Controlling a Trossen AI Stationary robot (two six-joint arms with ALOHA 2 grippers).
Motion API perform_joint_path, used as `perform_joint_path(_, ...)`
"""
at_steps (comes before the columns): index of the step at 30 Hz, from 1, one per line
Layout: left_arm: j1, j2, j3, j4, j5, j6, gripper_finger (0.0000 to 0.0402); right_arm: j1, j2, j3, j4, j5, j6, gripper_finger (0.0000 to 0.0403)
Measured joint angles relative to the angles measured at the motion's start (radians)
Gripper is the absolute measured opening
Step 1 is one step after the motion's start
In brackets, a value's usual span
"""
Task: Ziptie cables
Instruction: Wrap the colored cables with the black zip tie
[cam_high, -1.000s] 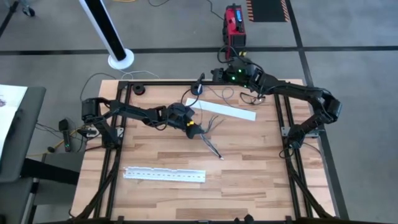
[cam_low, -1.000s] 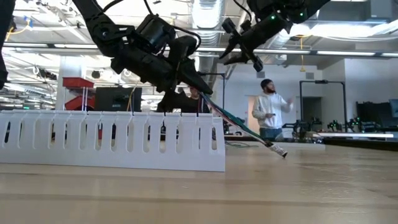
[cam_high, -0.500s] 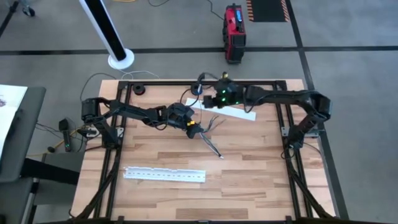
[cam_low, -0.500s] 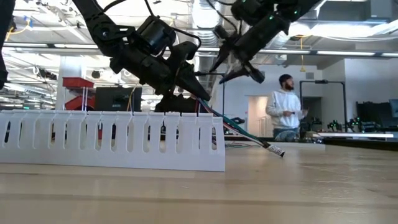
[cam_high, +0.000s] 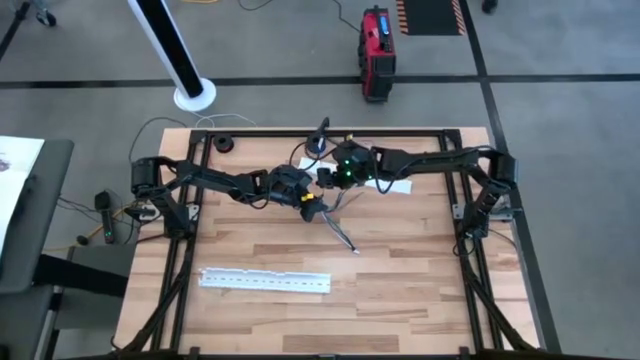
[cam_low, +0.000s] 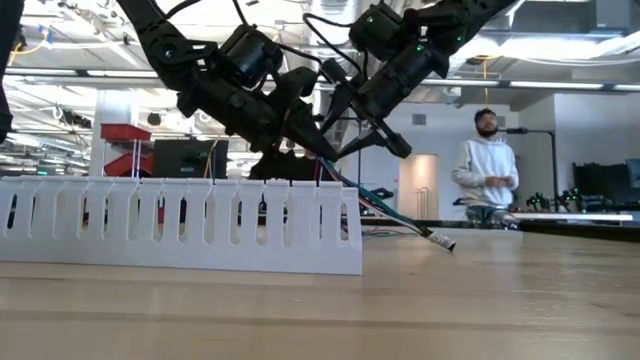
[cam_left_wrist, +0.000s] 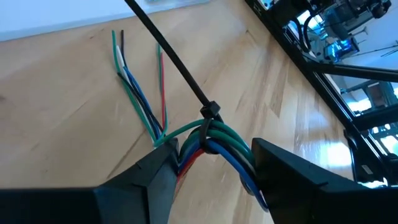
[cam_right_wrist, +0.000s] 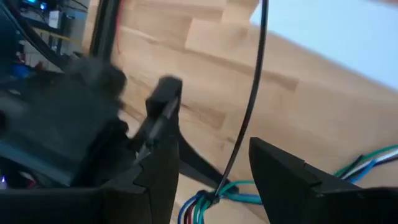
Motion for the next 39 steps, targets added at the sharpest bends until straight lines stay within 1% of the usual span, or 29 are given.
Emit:
perform_joint_path(2,0.0,0.0,0.0,0.004,0.0,0.0,0.0197,0.002,0.003,0.0,-0.006,-0.002,0.012,0.0181)
perform_joint_path(4,0.0,0.0,0.0,0.007,-0.001,0.0,0.0197,0.0,0.002,0.0,-0.002,-0.001,0.03,0.0158)
perform_joint_path(6,0.0,0.0,0.0,0.013,-0.001,0.0,0.0197,-0.002,0.001,0.0,0.0,0.002,0.032,0.0116)
perform_joint_path(9,0.0,-0.001,0.0,0.023,-0.003,-0.003,0.0197,-0.01,0.001,0.0,0.002,0.003,0.02,0.003)
perform_joint_path(10,0.0,-0.001,0.0,0.024,-0.003,-0.005,0.0197,-0.011,0.001,0.0,0.007,0.003,0.016,0.0016)
perform_joint_path(15,0.0,-0.001,0.0,0.023,-0.003,-0.01,0.0197,-0.012,0.0,0.0,0.011,0.031,0.03,0.0003)
perform_joint_path(17,-0.002,-0.001,0.0,0.023,-0.003,-0.011,0.0197,-0.007,0.0,0.0,0.013,0.055,0.026,0.0004)
perform_joint_path(22,-0.002,-0.001,0.0,0.023,-0.003,-0.012,0.0197,-0.001,0.0,0.0,-0.003,0.04,0.001,0.0032)
perform_joint_path(33,-0.002,-0.001,0.0,0.025,-0.006,-0.021,0.0197,0.004,0.0,0.0,-0.058,0.028,0.004,0.0122)
perform_joint_path(36,-0.002,-0.001,0.0,0.026,-0.014,-0.037,0.0196,0.004,0.0,0.0,-0.07,0.029,0.005,0.0133)
perform_joint_path(39,-0.002,-0.001,0.0,0.026,-0.015,-0.039,0.0196,0.004,0.0,0.0,-0.065,0.039,0.005,0.0135)
